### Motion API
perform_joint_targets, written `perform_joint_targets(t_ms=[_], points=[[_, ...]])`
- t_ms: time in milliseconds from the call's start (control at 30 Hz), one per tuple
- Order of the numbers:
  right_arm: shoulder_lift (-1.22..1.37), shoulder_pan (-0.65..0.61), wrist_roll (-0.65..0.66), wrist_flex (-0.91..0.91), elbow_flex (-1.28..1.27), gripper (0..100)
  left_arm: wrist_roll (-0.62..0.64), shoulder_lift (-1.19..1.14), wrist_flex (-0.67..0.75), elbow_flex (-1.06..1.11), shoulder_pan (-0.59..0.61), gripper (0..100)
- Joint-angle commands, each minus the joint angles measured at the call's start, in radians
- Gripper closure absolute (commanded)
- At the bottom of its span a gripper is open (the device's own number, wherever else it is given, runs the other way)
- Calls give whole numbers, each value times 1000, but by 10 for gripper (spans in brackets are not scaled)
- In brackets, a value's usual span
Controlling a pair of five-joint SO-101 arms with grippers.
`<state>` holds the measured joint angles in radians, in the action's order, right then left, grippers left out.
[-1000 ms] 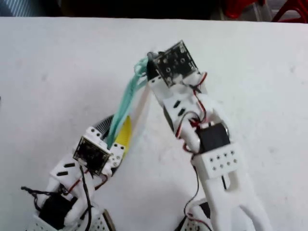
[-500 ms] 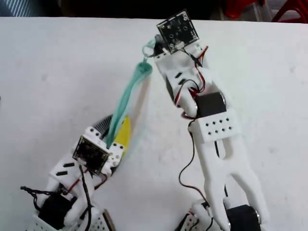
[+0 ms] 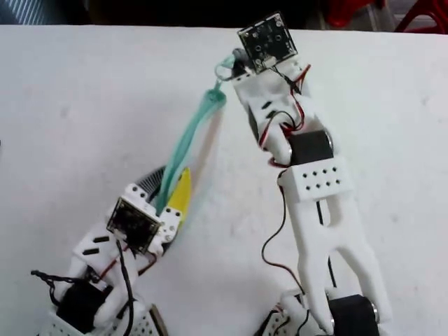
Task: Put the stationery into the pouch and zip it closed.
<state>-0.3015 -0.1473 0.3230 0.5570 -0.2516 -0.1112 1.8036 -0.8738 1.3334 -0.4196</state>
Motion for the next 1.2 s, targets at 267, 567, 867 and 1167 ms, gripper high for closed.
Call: perform_joint_targets(t_ms=[267, 567, 867, 1167], points=[[107, 269, 66, -88, 87, 982, -11, -7, -69, 3, -5, 980], [97, 266, 58, -77, 87, 981, -11, -7, -69, 3, -4, 980], [-56, 182, 3, 200, 89, 652, -8, -7, -63, 6, -4, 980], [-371, 96, 66, 547, 98, 705, -8, -7, -63, 6, -4, 980]])
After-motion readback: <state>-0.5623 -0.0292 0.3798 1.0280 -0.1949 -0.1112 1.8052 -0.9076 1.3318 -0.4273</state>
